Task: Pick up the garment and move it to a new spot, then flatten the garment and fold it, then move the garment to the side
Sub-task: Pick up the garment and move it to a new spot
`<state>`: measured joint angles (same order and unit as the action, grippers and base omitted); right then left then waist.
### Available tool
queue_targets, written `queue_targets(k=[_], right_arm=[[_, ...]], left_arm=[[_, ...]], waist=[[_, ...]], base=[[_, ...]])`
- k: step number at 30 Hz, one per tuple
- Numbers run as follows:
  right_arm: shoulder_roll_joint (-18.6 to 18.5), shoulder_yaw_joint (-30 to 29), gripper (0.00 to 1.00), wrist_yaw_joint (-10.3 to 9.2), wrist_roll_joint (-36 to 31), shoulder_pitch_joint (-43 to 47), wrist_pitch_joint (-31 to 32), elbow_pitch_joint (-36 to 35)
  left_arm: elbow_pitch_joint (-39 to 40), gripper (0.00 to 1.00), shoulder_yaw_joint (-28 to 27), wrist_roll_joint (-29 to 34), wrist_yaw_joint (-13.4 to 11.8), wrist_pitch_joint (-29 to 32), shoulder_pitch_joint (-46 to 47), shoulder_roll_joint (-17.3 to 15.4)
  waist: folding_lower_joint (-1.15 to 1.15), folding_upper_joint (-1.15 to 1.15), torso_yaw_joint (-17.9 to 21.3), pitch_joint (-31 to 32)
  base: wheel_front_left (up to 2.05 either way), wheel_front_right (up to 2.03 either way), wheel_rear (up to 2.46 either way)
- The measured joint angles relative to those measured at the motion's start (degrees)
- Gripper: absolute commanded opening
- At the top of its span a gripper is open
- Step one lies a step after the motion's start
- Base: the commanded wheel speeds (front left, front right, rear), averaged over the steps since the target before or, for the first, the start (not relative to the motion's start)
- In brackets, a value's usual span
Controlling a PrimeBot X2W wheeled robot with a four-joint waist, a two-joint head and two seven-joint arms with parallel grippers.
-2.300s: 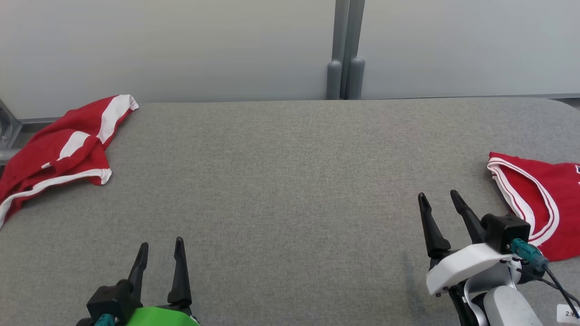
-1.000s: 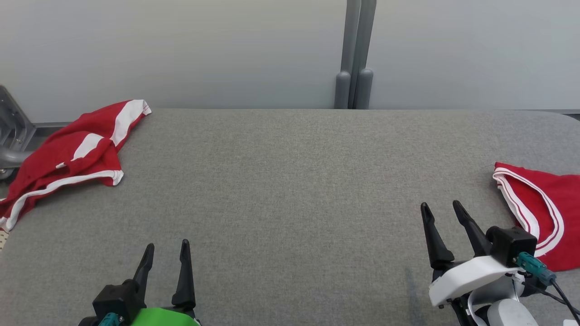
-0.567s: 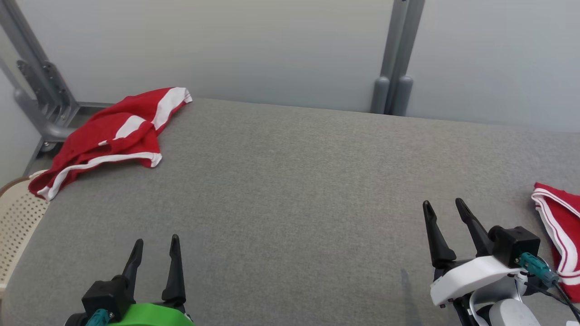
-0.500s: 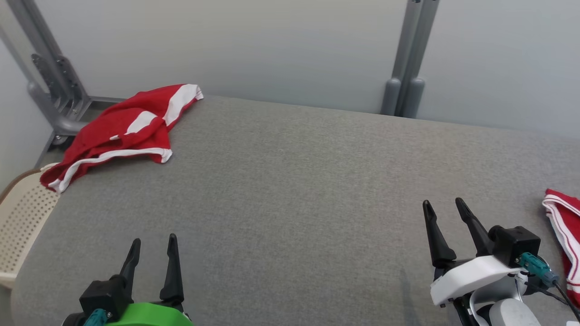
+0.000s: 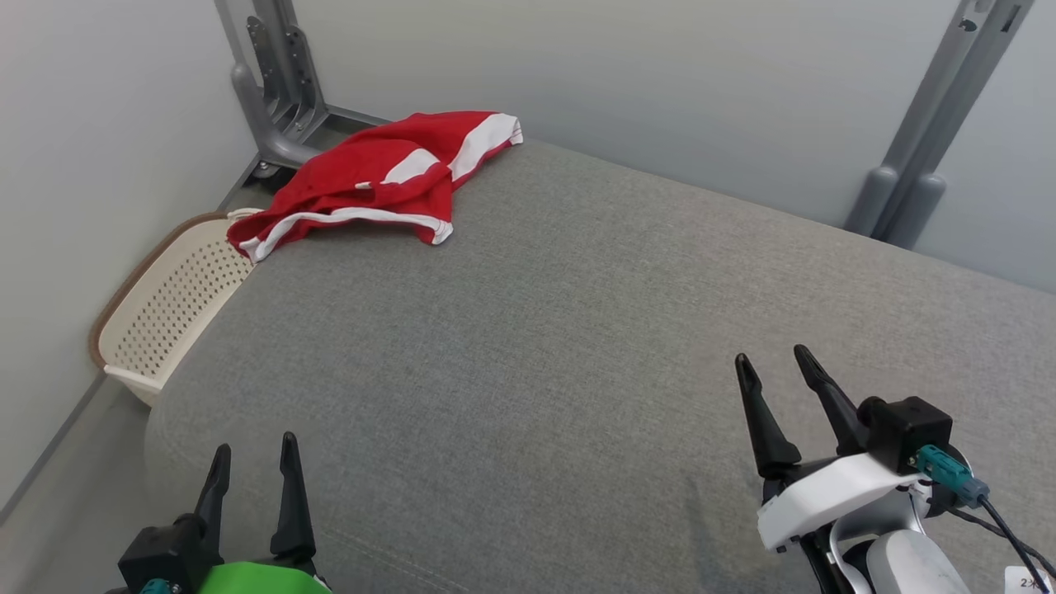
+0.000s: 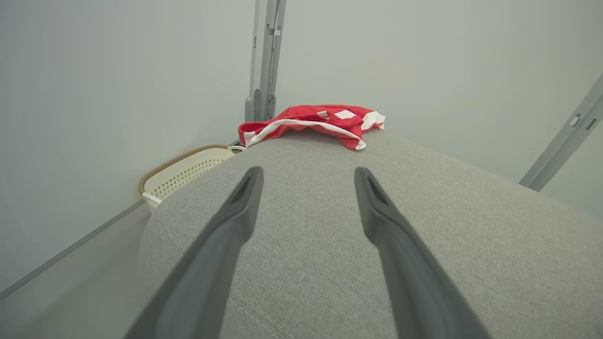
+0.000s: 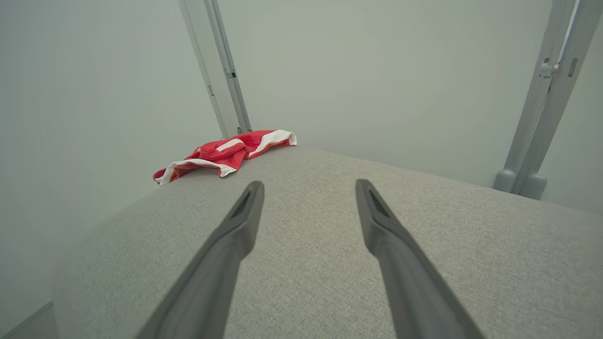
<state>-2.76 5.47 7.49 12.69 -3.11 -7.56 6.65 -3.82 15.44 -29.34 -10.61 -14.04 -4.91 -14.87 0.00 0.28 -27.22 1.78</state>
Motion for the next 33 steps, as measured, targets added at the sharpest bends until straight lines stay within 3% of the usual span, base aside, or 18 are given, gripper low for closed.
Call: queue_targets(k=[7, 23, 29, 33], right_arm=[[0.0, 0.4, 1.0, 0.0, -0.1, -0.6, 0.2, 0.4], [0.0, -2.9, 1.0, 0.0, -2.7, -0.5, 1.9, -3.3], [0.0, -3.8, 1.0, 0.0, -6.1, -4.7, 4.7, -7.5], [0.0, -3.6, 1.0, 0.0, -8.1, -8.0, 6.6, -10.0]], left_arm=[[0.3, 1.0, 0.0, 0.1, -0.1, -0.3, -0.1, 0.7], [0.1, 1.0, 1.0, -0.4, 0.6, -0.2, 0.7, 1.0], [0.1, 1.0, 0.8, -0.2, 1.6, -0.5, 6.0, 1.4], [-1.0, 1.0, 0.0, 1.1, 3.0, 0.1, 13.7, -0.9]], waist=[[0.0, 0.0, -1.9, -1.3], [0.0, 0.0, -1.7, -3.8], [0.0, 0.0, -1.2, -8.4], [0.0, 0.0, -0.5, -12.2]], base=[[0.0, 0.0, 0.0], [0.0, 0.0, 0.0], [0.0, 0.0, 0.0], [0.0, 0.0, 0.0]])
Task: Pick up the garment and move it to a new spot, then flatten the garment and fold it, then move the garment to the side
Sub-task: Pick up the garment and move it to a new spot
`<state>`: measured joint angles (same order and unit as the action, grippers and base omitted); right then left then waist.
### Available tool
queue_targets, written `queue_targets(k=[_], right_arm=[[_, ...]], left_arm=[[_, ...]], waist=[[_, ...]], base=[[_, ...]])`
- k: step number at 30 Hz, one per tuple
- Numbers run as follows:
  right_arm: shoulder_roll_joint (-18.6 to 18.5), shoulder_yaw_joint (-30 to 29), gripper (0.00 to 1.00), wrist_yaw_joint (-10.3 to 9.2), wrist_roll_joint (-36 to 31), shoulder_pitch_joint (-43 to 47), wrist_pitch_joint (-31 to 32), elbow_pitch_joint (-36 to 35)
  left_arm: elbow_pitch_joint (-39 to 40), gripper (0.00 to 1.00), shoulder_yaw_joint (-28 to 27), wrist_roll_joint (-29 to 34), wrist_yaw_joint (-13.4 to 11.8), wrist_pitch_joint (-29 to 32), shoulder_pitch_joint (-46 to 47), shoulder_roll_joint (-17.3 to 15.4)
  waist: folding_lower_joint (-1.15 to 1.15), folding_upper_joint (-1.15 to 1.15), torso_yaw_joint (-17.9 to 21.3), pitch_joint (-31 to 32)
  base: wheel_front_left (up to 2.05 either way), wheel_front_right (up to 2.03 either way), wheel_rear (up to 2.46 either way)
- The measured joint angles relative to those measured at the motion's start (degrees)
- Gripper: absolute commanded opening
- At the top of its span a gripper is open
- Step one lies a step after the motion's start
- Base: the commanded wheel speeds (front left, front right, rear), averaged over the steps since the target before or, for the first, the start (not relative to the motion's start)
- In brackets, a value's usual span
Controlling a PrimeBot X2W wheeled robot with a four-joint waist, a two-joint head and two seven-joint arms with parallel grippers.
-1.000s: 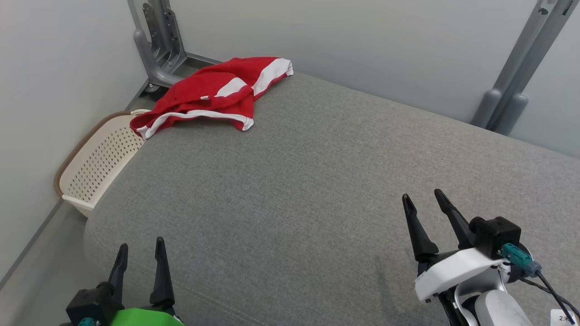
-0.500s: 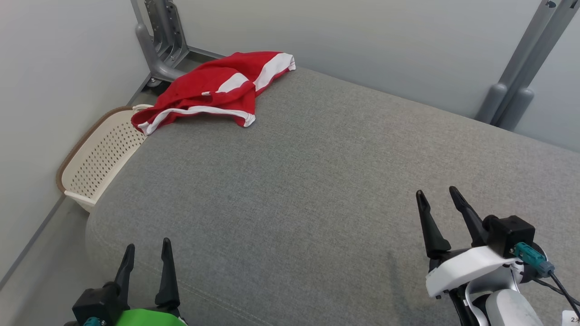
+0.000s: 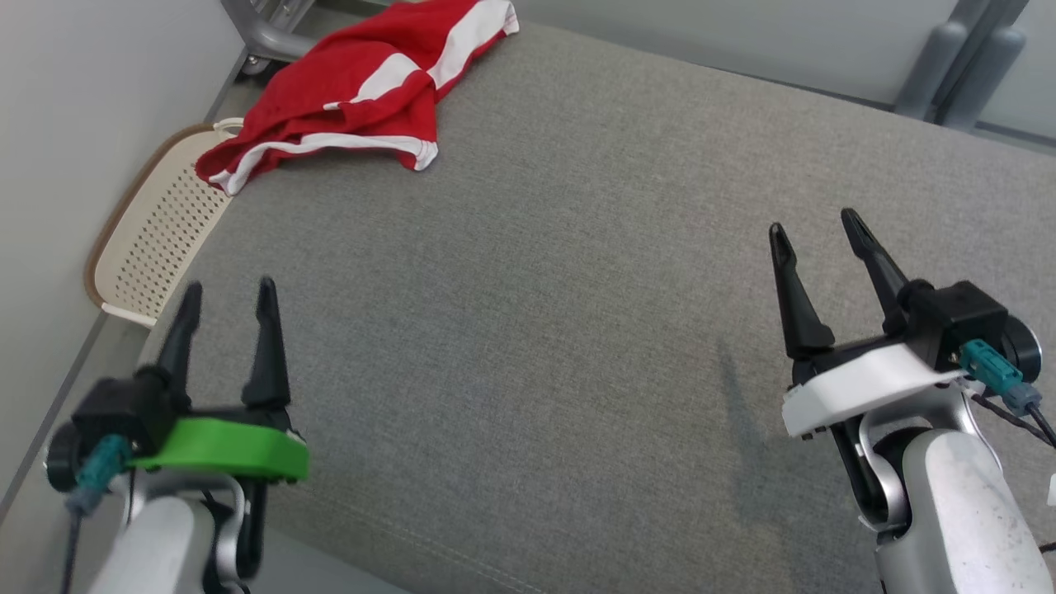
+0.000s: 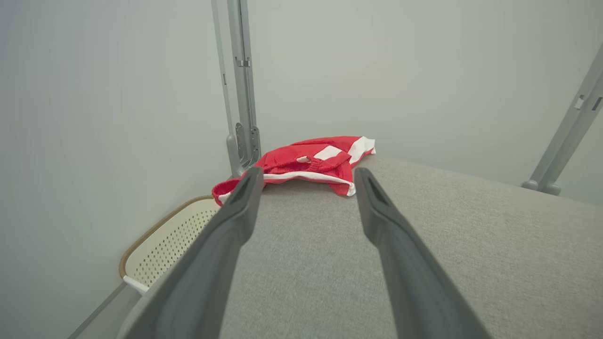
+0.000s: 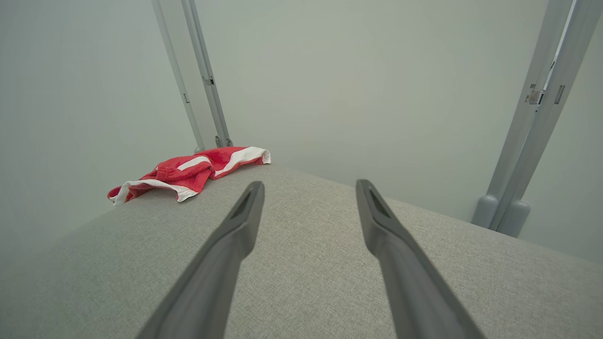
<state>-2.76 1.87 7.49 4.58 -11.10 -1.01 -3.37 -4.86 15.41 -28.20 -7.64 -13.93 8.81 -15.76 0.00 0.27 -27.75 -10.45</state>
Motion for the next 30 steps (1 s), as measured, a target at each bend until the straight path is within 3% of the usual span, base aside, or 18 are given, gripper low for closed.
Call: queue_targets(k=[10, 22, 30], right_arm=[[0.0, 1.7, 1.0, 0.0, -2.4, -7.5, 2.7, -4.0], [-1.5, 3.1, 1.0, 0.0, -4.4, -12.2, 6.5, -12.2], [-2.6, 3.3, 1.0, 0.0, -4.8, -12.4, 7.5, -14.2]], left_arm=[[-9.5, 1.0, -1.4, 2.9, 4.9, 7.3, 25.3, -8.4], [-33.2, 1.0, -1.6, 0.5, 10.3, 14.5, 44.9, -10.2], [-45.2, 1.0, -1.1, 0.1, 11.0, 15.8, 49.9, -10.7]], waist=[[0.0, 0.0, 3.5, -9.5], [0.01, 0.0, 9.6, -20.4], [0.01, 0.0, 13.2, -25.9]], base=[[0.0, 0.0, 0.0], [0.0, 0.0, 0.0], [0.0, 0.0, 0.0]])
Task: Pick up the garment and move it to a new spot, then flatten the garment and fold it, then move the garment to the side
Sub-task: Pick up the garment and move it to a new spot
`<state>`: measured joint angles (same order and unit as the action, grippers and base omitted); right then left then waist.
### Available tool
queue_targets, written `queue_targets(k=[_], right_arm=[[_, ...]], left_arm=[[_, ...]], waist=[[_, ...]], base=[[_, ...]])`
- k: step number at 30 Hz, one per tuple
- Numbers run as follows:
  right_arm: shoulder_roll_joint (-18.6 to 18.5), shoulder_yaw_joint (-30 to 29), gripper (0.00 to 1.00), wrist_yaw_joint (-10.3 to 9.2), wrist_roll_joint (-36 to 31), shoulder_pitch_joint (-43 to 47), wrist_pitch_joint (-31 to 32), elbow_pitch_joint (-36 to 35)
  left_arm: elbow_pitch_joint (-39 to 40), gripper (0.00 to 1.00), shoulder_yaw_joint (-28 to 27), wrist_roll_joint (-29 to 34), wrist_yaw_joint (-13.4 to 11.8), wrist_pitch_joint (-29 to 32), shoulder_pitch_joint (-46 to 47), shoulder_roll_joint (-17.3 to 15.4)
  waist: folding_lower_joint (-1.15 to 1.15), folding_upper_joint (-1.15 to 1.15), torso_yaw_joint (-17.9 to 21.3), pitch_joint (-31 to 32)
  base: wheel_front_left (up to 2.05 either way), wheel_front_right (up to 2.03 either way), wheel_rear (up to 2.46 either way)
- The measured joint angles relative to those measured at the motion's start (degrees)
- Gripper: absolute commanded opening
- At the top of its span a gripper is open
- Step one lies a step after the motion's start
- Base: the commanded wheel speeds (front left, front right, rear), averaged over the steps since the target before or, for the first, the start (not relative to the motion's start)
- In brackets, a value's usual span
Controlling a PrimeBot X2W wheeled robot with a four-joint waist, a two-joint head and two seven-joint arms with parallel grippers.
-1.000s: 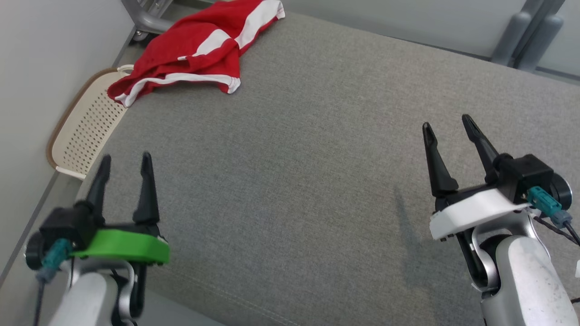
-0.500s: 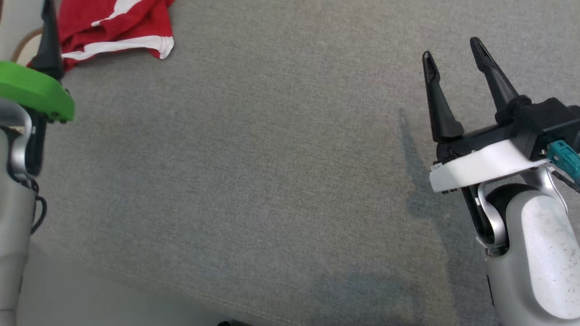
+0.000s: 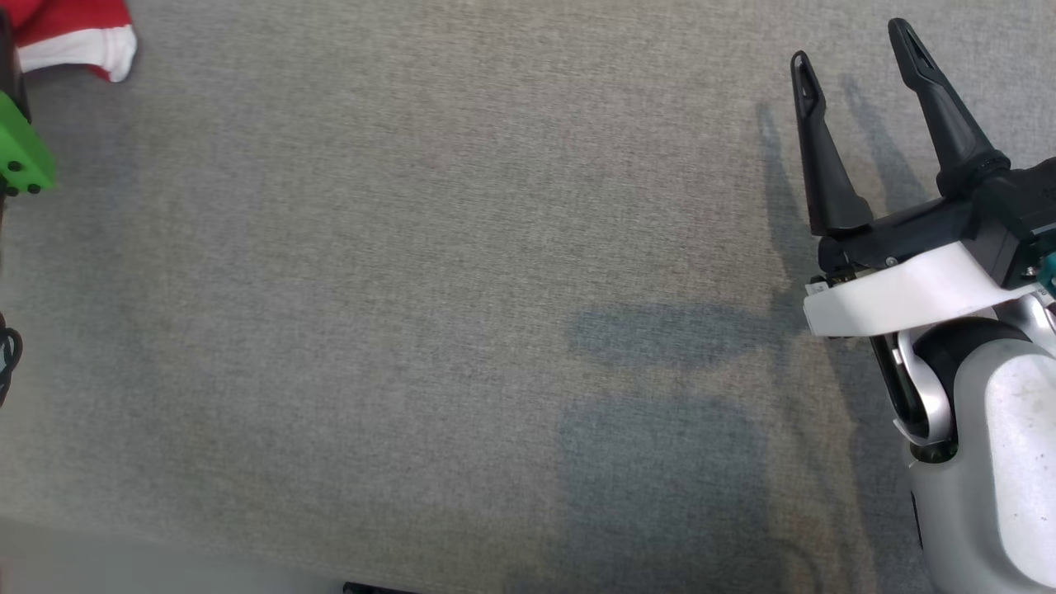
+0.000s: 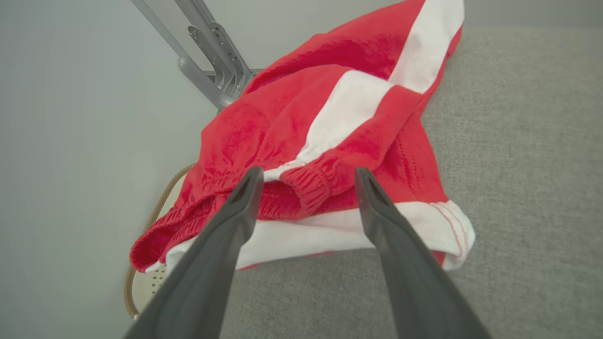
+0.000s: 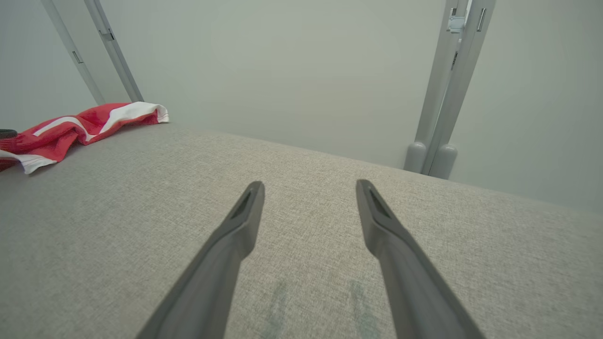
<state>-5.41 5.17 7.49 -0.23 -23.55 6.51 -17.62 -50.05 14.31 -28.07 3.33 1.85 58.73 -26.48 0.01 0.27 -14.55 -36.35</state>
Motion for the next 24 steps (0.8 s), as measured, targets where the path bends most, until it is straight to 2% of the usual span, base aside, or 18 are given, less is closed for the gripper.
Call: queue_targets(k=[13, 14, 15, 16, 17, 19, 24], right_arm=[[-0.4, 0.7, 1.0, 0.0, 0.0, -0.4, 0.0, -1.0], [-0.4, 0.7, 1.0, 0.0, 0.0, -0.6, 0.0, -1.0], [-0.4, 0.7, 1.0, 0.0, 0.0, -0.6, -0.1, -1.0], [-0.4, 0.7, 1.0, 0.0, 0.0, -0.6, -0.2, -1.0], [-0.4, 0.7, 1.0, 0.0, 0.0, -0.6, -0.4, -1.0], [-0.4, 0.5, 1.0, 0.0, 0.0, -0.6, -0.5, -1.0], [0.0, 0.4, 1.0, 0.0, 0.1, -0.6, -1.5, -0.1]], left_arm=[[-10.0, 1.0, -0.5, -0.6, 0.5, -3.0, 3.8, -0.9], [-10.4, 0.94, -0.4, -0.7, 0.5, -3.5, 4.1, -0.8], [-10.8, 0.74, -0.4, -0.7, 0.5, -4.2, 4.3, -0.8], [-11.2, 0.48, -0.4, -0.6, 0.5, -4.7, 4.5, -0.8], [-11.5, 0.4, -0.3, -0.6, 0.5, -5.4, 4.6, -0.8], [-11.9, 0.0, 0.0, -0.5, 0.5, -6.6, 5.1, -0.8], [-13.2, 0.0, 1.1, 0.0, 1.2, -8.1, 6.2, -0.8]], waist=[[0.0, 0.0, 3.3, -3.3], [0.0, 0.0, 3.5, -3.4], [0.0, 0.0, 3.6, -3.4], [-0.01, 0.0, 3.8, -3.5], [0.0, 0.0, 3.9, -3.5], [-0.01, 0.0, 4.1, -3.5], [-0.01, 0.0, 4.4, -2.6]], base=[[0.0, 0.0, 0.0], [0.0, 0.0, 0.0], [0.0, 0.0, 0.0], [0.0, 0.0, 0.0], [0.0, 0.0, 0.0], [0.0, 0.0, 0.0], [0.0, 0.0, 0.0]])
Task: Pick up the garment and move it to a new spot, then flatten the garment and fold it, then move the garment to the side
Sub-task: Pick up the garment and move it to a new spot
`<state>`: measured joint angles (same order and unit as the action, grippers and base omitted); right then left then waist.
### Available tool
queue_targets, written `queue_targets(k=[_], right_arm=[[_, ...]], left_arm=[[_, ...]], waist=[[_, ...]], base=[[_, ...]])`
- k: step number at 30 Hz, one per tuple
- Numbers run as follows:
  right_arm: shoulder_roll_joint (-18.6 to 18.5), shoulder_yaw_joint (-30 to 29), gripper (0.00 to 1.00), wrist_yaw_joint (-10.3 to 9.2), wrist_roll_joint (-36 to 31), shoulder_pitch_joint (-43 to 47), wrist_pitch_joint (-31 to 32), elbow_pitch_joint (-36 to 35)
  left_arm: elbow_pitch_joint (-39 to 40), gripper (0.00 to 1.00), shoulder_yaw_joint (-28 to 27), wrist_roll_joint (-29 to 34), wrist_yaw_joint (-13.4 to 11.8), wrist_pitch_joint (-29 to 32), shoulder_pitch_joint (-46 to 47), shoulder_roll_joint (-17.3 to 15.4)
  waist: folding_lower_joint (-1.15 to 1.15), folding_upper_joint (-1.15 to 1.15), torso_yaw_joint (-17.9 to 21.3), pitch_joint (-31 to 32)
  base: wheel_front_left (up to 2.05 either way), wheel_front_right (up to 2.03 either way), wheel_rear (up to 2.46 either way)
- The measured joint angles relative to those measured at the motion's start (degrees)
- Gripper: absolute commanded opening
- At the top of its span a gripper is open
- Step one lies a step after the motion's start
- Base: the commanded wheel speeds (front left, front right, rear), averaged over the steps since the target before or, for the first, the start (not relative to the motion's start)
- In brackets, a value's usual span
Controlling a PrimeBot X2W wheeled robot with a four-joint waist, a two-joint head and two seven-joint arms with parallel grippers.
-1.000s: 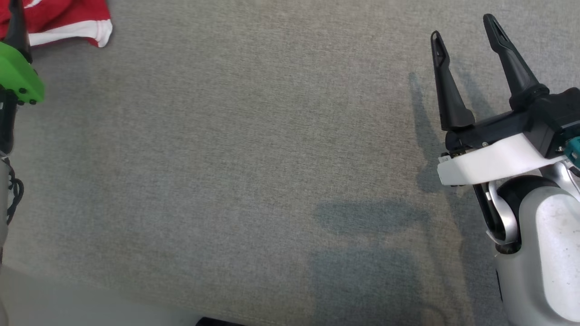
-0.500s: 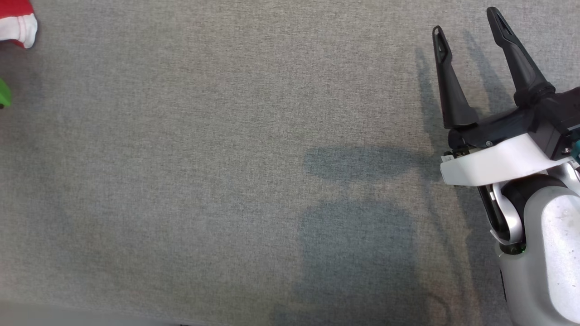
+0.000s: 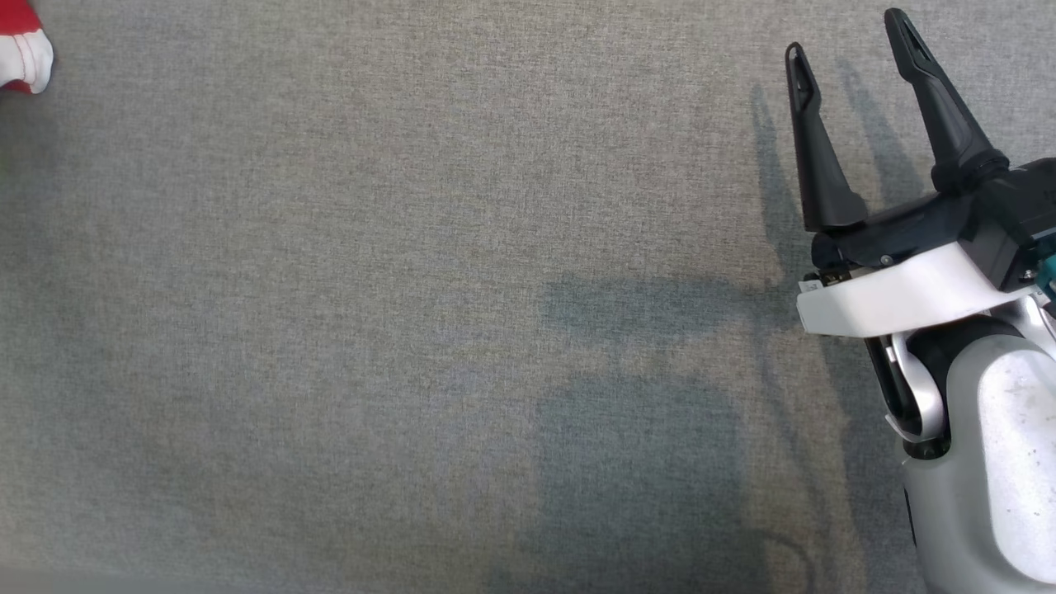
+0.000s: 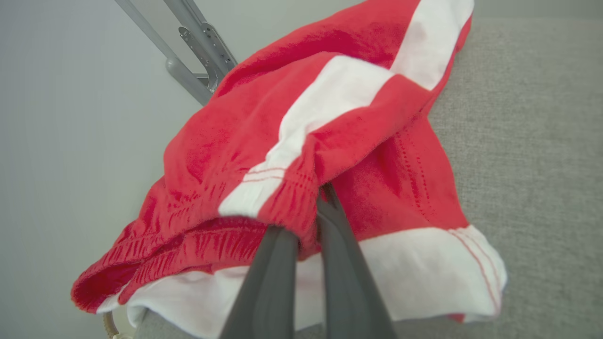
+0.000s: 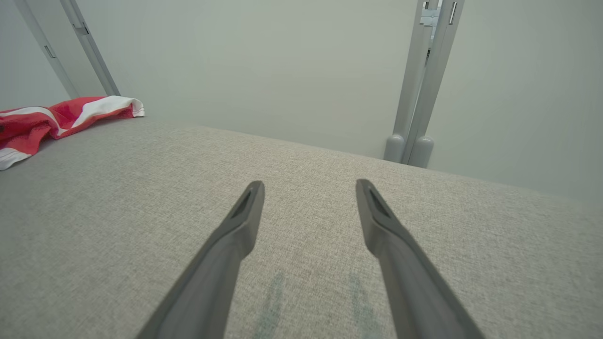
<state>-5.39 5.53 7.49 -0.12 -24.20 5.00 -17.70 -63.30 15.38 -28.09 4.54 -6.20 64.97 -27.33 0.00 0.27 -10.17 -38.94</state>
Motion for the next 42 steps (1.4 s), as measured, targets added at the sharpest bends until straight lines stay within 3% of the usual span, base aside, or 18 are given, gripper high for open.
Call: queue_targets(k=[9, 16, 32, 42], right_arm=[[1.4, -0.1, 1.0, 0.0, 1.1, 0.4, -3.3, 4.2], [2.3, -1.0, 1.0, 0.0, 2.5, 2.1, -6.1, 8.1], [2.5, -4.8, 1.0, 0.0, 6.6, 8.6, -10.0, 12.8], [2.5, -5.9, 1.0, 0.0, 8.7, 11.2, -11.5, 14.3]], left_arm=[[0.1, 0.0, 2.9, 2.3, 1.0, -1.1, 3.5, -2.0], [3.4, 0.0, 6.5, 4.0, 2.2, -1.4, 6.1, -1.7], [15.1, 0.0, 17.0, 2.1, 2.8, 0.5, 6.9, 4.0], [24.3, 0.0, 24.0, -1.1, 2.9, 1.6, 5.9, 7.9]], waist=[[0.0, 0.0, 0.7, 4.0], [0.0, 0.0, 1.8, 9.0], [0.0, 0.0, 6.2, 21.6], [0.0, 0.0, 11.2, 25.9]], base=[[0.0, 0.0, 0.0], [0.0, 0.0, 0.0], [0.0, 0.0, 0.0], [0.0, 0.0, 0.0]])
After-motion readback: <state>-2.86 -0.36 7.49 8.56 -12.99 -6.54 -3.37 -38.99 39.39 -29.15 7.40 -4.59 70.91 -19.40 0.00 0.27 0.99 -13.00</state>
